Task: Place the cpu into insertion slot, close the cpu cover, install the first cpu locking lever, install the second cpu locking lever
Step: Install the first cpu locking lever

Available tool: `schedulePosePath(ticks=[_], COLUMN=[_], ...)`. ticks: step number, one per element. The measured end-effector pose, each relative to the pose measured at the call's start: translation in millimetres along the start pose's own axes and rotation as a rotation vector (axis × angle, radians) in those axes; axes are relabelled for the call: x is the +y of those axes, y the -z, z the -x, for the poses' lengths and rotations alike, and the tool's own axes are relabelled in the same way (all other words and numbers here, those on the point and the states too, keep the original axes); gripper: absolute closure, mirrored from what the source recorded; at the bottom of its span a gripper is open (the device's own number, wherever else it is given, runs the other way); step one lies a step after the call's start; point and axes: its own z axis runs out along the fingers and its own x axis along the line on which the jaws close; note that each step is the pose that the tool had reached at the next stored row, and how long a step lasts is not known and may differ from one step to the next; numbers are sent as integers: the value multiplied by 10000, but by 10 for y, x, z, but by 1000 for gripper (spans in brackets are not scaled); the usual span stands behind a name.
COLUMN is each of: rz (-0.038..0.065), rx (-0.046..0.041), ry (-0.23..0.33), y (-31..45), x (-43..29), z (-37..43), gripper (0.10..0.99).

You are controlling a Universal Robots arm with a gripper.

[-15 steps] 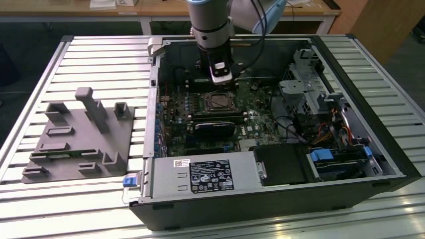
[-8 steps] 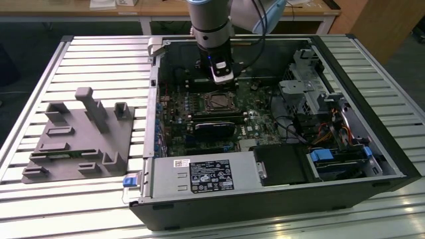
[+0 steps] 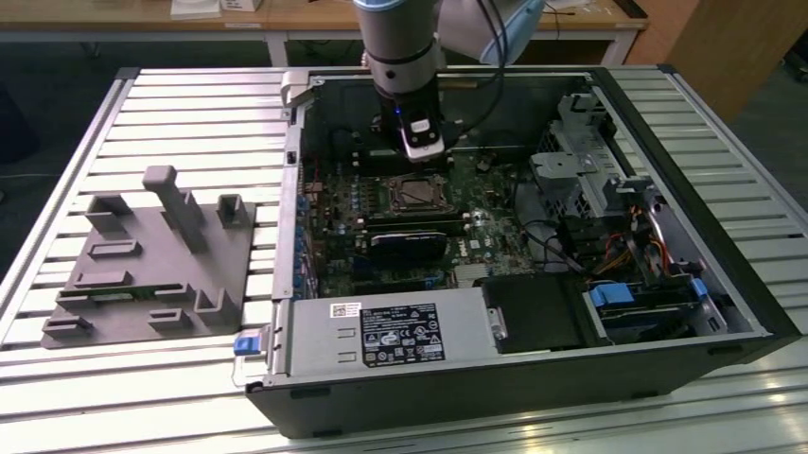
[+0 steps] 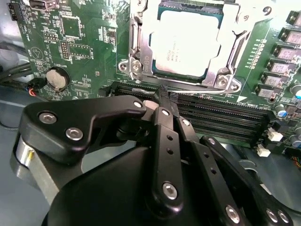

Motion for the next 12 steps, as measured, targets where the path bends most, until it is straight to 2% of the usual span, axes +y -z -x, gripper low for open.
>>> schedulePosePath(ticks=[12], rz=[-82], rx=[-35], ry=[22], y=[-51], x=[-23], z=[3], gripper=[980])
